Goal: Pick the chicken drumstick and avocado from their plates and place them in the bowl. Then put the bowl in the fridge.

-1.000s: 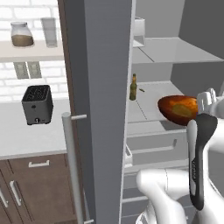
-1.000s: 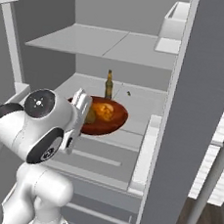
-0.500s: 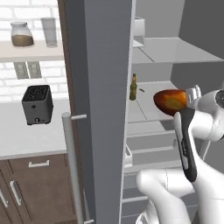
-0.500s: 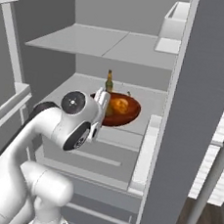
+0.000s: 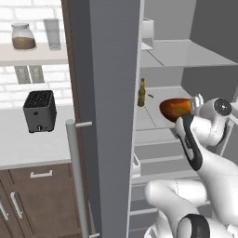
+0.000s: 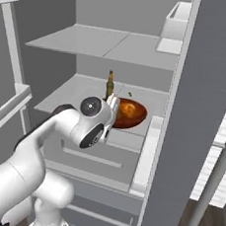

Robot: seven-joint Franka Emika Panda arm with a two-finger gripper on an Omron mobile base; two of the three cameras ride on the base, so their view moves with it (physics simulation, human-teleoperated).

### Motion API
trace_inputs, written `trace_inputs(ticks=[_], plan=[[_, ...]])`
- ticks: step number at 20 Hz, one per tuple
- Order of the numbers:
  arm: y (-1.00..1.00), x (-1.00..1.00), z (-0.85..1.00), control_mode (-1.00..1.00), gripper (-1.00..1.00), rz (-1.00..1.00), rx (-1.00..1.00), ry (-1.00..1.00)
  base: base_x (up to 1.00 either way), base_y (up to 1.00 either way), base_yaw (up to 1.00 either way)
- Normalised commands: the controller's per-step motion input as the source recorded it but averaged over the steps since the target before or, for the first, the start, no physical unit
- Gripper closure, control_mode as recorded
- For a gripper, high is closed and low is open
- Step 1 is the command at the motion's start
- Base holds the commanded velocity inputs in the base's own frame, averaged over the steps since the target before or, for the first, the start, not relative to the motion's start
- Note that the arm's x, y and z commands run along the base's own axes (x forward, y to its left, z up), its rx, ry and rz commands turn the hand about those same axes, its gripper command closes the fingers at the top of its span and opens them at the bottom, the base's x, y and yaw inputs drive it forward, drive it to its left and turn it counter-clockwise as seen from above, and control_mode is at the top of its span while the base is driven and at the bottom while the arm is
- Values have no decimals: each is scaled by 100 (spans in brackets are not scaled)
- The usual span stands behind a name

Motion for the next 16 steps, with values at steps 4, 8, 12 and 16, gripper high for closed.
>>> trace_inputs(ticks=[4, 8, 12, 16], plan=[[-7, 46, -40, -100, 100, 0, 0, 0, 0, 0, 0], [-6, 40, -18, -100, 100, 0, 0, 0, 0, 0, 0], [-9, 30, -11, -100, 100, 0, 0, 0, 0, 0, 0], [-6, 37, -19, -100, 100, 0, 0, 1, 0, 0, 0]])
